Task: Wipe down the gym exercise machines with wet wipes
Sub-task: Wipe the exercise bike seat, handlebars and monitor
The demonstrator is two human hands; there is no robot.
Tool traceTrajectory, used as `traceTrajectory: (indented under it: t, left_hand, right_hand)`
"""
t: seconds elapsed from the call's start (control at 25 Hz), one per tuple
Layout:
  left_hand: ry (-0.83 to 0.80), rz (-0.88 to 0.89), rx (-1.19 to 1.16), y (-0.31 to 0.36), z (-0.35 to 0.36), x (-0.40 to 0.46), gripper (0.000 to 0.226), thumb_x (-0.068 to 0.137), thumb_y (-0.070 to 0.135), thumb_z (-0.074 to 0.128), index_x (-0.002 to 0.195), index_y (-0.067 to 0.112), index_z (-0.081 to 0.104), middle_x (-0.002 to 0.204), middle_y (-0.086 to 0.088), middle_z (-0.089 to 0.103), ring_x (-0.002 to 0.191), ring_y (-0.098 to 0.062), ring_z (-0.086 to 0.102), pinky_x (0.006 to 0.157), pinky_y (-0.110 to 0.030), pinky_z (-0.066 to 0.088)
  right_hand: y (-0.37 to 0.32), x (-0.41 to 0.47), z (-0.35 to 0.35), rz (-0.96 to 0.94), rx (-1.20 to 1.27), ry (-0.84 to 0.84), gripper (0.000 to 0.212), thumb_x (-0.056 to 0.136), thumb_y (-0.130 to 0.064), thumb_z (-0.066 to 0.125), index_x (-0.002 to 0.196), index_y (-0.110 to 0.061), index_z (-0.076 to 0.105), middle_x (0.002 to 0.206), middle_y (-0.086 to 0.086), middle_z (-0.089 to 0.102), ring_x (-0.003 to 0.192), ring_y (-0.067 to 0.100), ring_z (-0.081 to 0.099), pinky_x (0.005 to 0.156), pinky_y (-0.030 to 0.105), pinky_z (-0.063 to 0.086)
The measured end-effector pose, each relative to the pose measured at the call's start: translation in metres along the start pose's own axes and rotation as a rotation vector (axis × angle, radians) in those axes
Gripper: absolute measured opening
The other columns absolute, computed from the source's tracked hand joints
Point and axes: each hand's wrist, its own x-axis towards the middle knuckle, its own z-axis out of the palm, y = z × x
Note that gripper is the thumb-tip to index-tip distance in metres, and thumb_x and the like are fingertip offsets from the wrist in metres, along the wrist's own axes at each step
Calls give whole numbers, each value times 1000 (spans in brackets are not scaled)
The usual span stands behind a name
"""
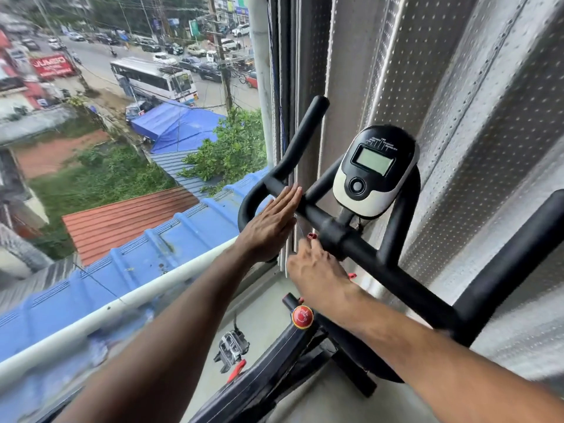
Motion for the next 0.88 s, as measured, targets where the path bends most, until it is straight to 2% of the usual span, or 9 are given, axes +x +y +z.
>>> traceTrajectory:
  t: [0.08,0.2,0.32,0.44,0.48,0.56,0.64,0.76,0.88]
  left_hand:
    - [8,-14,5,1,0,1,63,109,27,31,167,20,7,174,6,3,158,-1,-6,131,-31,5]
    - [25,-21,-5,0,-1,1,62,110,27,33,167,19,10,173,8,5,157,1,-5,126,-20,1]
    - [16,-19,-11,-1,3,-1,63,110,23,36,167,21,9,173,8,5,159,-3,-3,129,-27,6]
    - [19,-30,-24,0,3,-2,63,110,28,35,166,22,8,172,9,5,160,-7,1,131,-35,10]
    - [22,-37,-28,2,2,-3,63,109,31,33,166,22,9,171,11,4,160,-8,2,131,-35,10]
    - [22,-36,-22,3,0,-7,64,107,37,28,166,21,11,170,12,4,160,-9,4,130,-33,10]
    - [11,-21,-23,4,-2,-9,67,105,43,23,166,19,10,172,8,4,160,-10,3,130,-30,7]
    - [-24,-25,-10,6,-3,-14,67,107,40,26,167,19,6,173,5,3,160,-9,0,130,-31,3]
    - [-40,-45,-8,8,-3,-26,62,112,32,32,167,21,3,174,6,1,160,-8,-1,130,-37,-1]
  right_hand:
    - [8,1,-1,-114,-4,-19,29,98,1,44,123,-4,60,126,16,46,120,33,47,90,39,51]
    - [24,18,-9,-250,-133,67,29,96,-4,49,120,-12,63,125,12,54,119,29,48,92,35,45]
    - [23,24,-6,-315,-126,8,31,95,-1,53,122,-11,63,124,11,63,118,27,58,94,38,51]
    - [33,10,9,-383,77,28,29,96,-2,52,121,-10,63,120,12,63,115,29,59,95,39,49]
    - [40,4,16,-352,156,108,22,95,-3,54,112,-11,65,111,11,65,107,30,62,91,38,52]
    - [48,-11,25,-142,281,328,7,93,-6,60,93,-12,63,94,8,63,85,30,66,73,39,57]
    - [38,-21,20,97,291,350,10,98,-10,59,89,-13,60,92,4,61,78,27,69,62,36,56]
    - [16,-17,13,292,250,276,8,101,-10,52,99,-15,58,102,5,62,86,24,71,65,31,55]
    - [4,-16,14,321,360,247,5,98,-9,58,100,-13,58,104,8,62,89,26,69,72,35,57]
